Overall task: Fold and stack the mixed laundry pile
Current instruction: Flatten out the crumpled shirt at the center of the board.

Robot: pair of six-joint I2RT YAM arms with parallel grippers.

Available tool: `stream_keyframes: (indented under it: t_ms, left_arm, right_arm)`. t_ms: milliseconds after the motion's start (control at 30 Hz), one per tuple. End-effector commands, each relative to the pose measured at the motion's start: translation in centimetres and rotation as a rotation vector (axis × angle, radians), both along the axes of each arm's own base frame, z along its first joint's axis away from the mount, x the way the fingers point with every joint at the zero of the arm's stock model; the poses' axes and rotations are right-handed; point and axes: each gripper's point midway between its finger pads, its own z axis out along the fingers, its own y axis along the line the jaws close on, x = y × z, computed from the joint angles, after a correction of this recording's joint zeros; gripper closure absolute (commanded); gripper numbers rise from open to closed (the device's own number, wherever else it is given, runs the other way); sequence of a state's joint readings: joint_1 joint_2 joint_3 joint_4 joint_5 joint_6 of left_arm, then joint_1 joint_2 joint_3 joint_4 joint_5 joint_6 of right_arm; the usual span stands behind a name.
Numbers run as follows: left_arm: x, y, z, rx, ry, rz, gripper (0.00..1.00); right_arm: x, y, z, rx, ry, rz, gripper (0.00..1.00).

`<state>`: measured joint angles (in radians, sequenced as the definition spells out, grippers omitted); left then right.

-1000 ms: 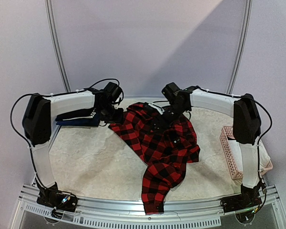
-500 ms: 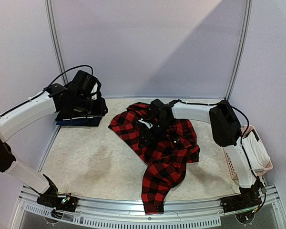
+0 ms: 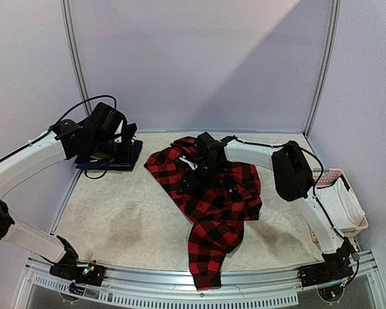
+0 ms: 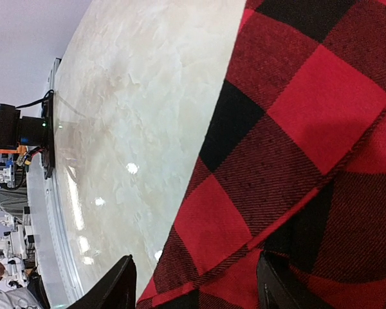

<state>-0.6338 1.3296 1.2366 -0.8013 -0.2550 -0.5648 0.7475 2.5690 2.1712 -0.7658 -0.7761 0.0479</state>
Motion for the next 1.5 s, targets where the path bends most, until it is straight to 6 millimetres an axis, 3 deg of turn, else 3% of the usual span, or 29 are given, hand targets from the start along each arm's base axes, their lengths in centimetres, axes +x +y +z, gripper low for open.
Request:
stream_keyframes:
  t_ms: [0,167,267,367,500,600,667,733,800,867,900,1000,1067,1167,1233,1367,1467]
  left_arm:
    - [-1.4,1.2,0.6,0.023,-0.010,0.015,0.57]
    - [-2.3,2.4,1.9,0.027,-0.038,0.030,0.57]
    - [-3.0,3.1,2.6,0.020,-0.050,0.038,0.57]
    - [-3.7,3.8,3.3,0.014,-0.069,0.048,0.56]
    - [-4.2,5.0,4.0,0.037,-0.099,0.068,0.56]
    - [-4.2,6.1,4.5,0.070,-0.133,0.087,0.54]
    - [-3.9,6.7,4.7,0.096,-0.150,0.100,0.53]
    - [-3.3,6.7,4.8,0.108,-0.154,0.099,0.52]
    - [-2.5,6.1,4.1,0.122,-0.136,0.084,0.51]
    - [-1.6,5.1,3.2,0.126,-0.115,0.061,0.51]
    - [-0.9,4.4,2.7,0.117,-0.114,0.051,0.50]
    - [1.1,2.0,0.0,0.100,-0.068,0.000,0.48]
    - [2.6,0.4,-2.5,0.119,0.001,-0.030,0.46]
    - [4.5,-1.8,-6.0,0.151,0.106,-0.057,0.43]
    - [5.9,-3.8,-8.5,0.154,0.151,-0.090,0.42]
    - [8.8,-6.7,-12.1,0.188,0.205,-0.127,0.42]
    - [10.1,-8.2,-15.0,0.243,0.262,-0.157,0.42]
  right_arm:
    - [-1.0,2.4,0.6,0.072,-0.038,0.049,0.36]
    - [-1.0,4.8,3.2,0.142,-0.090,0.042,0.35]
    - [-2.3,5.7,2.2,0.126,-0.082,0.061,0.35]
    - [-6.1,7.7,1.0,0.076,-0.126,0.131,0.34]
    - [-13.7,10.5,-1.0,0.001,-0.235,0.309,0.34]
    - [-19.3,10.9,-1.6,-0.043,-0.325,0.470,0.33]
    - [-20.8,10.0,-1.5,-0.067,-0.366,0.540,0.33]
    - [-20.5,8.5,-1.3,-0.094,-0.387,0.554,0.33]
    - [-19.8,6.6,0.4,-0.086,-0.425,0.571,0.32]
    - [-19.5,4.5,3.8,-0.040,-0.438,0.586,0.32]
    - [-19.7,3.2,4.5,-0.029,-0.409,0.595,0.32]
    - [-19.5,-0.6,8.5,0.046,-0.371,0.597,0.32]
    - [-18.3,-3.0,10.1,0.069,-0.365,0.563,0.33]
    - [-14.6,-6.4,12.8,0.092,-0.402,0.439,0.33]
    - [-10.8,-8.6,13.5,0.057,-0.444,0.312,0.33]
    - [-3.7,-13.1,12.7,-0.051,-0.468,0.061,0.34]
    - [-0.9,-15.9,11.5,-0.100,-0.422,-0.055,0.34]
